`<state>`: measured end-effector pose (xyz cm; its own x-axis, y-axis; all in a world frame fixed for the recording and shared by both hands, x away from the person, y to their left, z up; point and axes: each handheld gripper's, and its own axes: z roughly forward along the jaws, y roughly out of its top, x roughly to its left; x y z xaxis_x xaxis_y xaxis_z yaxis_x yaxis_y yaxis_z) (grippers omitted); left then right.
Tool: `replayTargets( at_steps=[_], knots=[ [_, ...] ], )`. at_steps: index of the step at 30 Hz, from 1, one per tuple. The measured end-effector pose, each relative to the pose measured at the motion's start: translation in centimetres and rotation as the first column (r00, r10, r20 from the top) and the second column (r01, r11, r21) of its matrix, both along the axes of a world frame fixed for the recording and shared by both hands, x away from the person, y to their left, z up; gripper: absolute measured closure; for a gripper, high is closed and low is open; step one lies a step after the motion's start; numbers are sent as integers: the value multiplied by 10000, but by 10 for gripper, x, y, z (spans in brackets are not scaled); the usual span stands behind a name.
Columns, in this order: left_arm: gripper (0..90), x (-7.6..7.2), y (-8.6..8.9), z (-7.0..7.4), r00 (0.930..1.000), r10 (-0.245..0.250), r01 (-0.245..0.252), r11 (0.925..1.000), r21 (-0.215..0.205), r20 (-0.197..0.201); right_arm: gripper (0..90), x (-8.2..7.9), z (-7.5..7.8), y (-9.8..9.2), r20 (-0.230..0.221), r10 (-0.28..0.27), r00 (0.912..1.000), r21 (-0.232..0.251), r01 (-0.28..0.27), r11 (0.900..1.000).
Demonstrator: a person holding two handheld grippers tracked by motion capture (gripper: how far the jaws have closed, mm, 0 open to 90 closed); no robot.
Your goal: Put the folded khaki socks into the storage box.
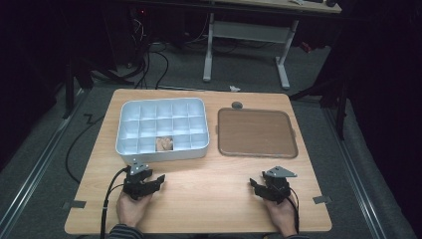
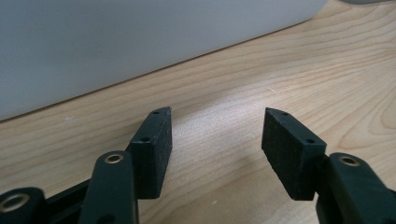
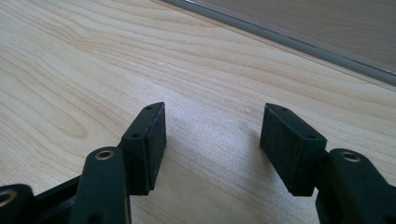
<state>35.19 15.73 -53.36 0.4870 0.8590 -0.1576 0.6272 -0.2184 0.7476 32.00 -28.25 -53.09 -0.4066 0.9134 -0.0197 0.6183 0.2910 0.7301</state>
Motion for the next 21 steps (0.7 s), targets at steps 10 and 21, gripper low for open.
replayTargets(
  at_steps=[10, 21],
  knots=[
    [414, 1, -9, -2, 9989, -8, -24, 9976, 699, 462, 411, 0, 0, 0, -4, -3, 10000, 1, 3, 10000],
    [390, -1, -17, -2, 9978, -89, 4, 9916, 1290, 657, 411, 0, 0, 0, 1, 3, 10000, 0, -3, 10000]
  ],
)
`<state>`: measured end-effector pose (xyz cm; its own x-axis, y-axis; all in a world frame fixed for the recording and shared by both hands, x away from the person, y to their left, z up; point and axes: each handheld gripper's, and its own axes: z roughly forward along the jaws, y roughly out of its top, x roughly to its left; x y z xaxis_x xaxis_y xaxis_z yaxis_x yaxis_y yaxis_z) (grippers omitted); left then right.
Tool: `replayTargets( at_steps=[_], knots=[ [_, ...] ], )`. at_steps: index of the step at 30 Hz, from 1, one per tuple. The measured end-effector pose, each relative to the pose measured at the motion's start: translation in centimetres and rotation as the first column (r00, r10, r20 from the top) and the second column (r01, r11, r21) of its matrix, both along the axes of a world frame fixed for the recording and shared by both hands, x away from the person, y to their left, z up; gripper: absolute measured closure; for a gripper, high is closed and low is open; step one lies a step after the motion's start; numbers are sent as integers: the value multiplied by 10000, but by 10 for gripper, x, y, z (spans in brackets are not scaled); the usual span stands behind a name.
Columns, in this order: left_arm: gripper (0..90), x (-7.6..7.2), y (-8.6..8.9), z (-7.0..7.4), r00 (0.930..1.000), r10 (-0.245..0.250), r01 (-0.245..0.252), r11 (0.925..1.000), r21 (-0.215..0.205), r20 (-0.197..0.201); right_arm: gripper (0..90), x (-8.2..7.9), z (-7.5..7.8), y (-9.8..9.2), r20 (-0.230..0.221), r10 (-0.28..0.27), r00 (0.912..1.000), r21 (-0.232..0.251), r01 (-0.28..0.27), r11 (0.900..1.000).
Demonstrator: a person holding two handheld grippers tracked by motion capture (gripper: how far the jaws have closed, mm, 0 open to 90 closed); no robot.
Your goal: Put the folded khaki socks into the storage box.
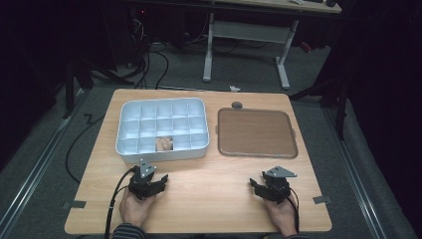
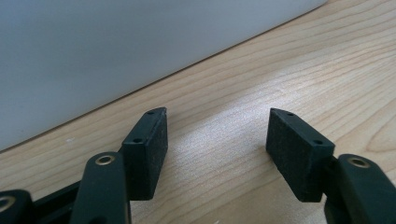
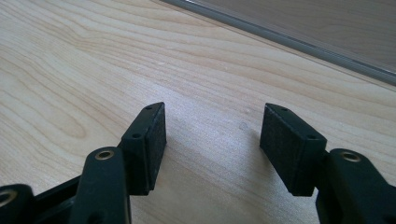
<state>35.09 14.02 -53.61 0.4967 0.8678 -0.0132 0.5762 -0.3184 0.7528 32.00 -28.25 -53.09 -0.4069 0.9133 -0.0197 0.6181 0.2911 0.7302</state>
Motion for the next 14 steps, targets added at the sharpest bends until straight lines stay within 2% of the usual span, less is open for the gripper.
replayTargets(
  at_steps=[14],
  knots=[
    [383, 0, 0, 0, 10000, -18, 18, 10000, -20, -14, 411, 0, 0, 0, 0, -11, 10000, -2, 11, 10000]
  ],
)
